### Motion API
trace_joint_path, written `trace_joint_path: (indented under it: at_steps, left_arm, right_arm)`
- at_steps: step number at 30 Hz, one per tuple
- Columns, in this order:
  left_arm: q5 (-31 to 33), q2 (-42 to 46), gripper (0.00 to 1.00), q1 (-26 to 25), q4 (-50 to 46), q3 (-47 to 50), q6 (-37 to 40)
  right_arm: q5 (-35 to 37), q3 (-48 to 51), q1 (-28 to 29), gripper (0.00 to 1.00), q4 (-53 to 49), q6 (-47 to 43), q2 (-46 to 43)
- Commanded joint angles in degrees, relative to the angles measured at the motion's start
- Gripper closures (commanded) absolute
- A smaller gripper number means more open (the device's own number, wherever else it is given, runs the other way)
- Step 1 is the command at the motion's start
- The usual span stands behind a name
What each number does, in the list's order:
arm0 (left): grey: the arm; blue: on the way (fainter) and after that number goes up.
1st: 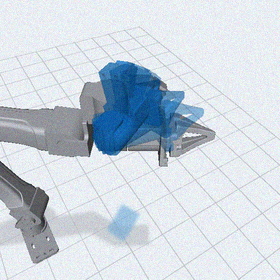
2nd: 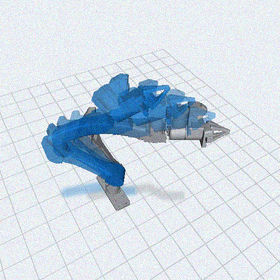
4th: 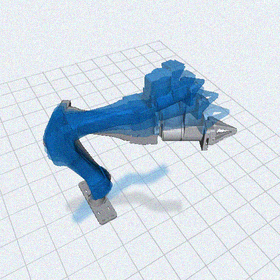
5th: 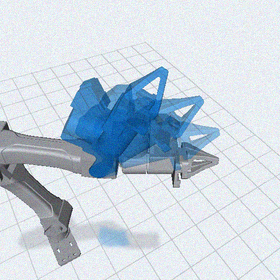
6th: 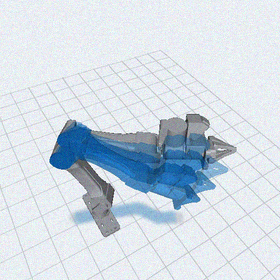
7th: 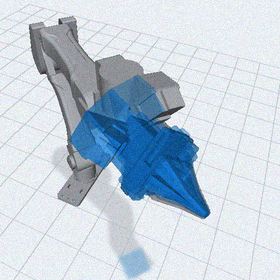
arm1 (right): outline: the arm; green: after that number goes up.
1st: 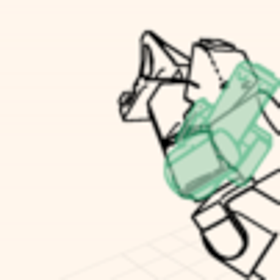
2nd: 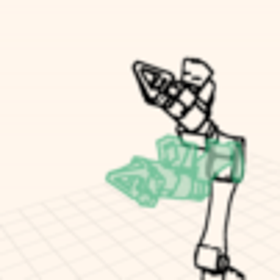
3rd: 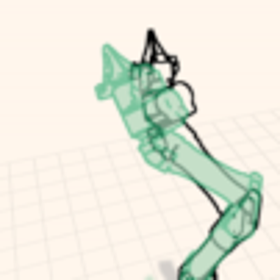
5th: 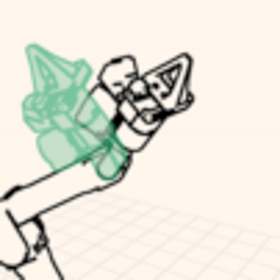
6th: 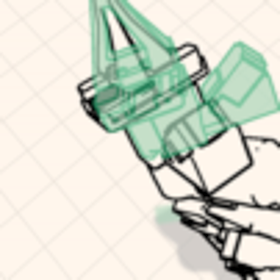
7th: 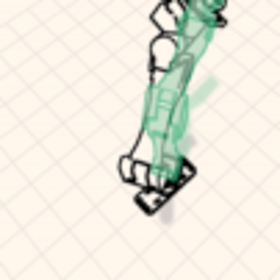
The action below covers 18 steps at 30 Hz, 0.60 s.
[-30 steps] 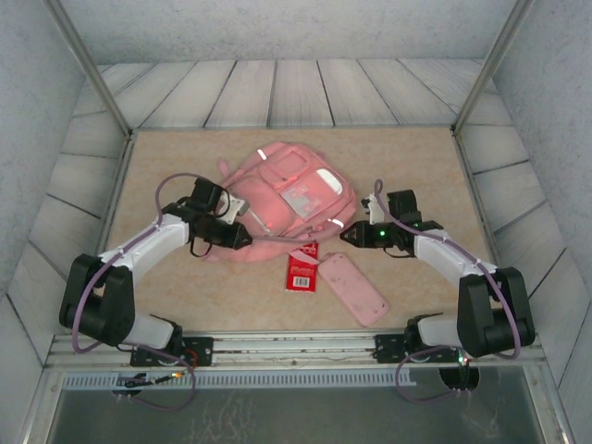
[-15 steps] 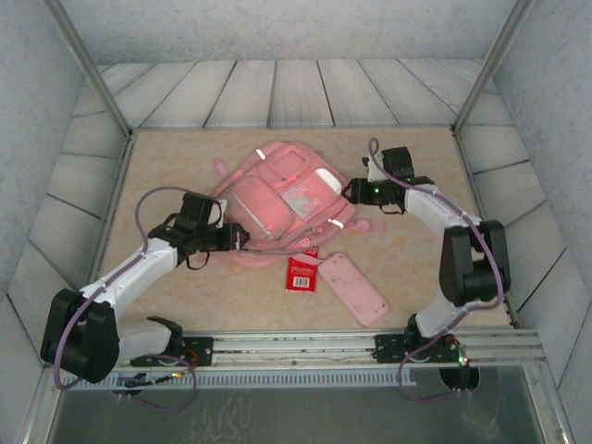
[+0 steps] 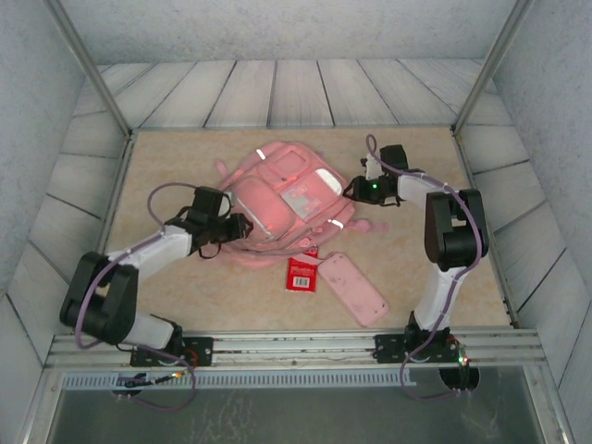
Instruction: Pack the student bag
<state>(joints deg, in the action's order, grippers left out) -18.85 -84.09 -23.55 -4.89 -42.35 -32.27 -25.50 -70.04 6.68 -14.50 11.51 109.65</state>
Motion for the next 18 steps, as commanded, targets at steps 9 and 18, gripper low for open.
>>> trace_joint_path:
  at_steps: [9, 18]
  left_arm:
    - [-2.7, -12.2, 0.93, 0.6, 3.5, -12.0, 3.6]
    - [-5.7, -23.2, 0.89, 2.9, -0.9, -27.3, 7.8]
  right_arm:
    - [-6.3, 17.4, 0.4, 0.87, 3.2, 4.8, -15.2]
    - [-6.8, 29.2, 1.5, 0.83, 2.2, 7.0, -28.2]
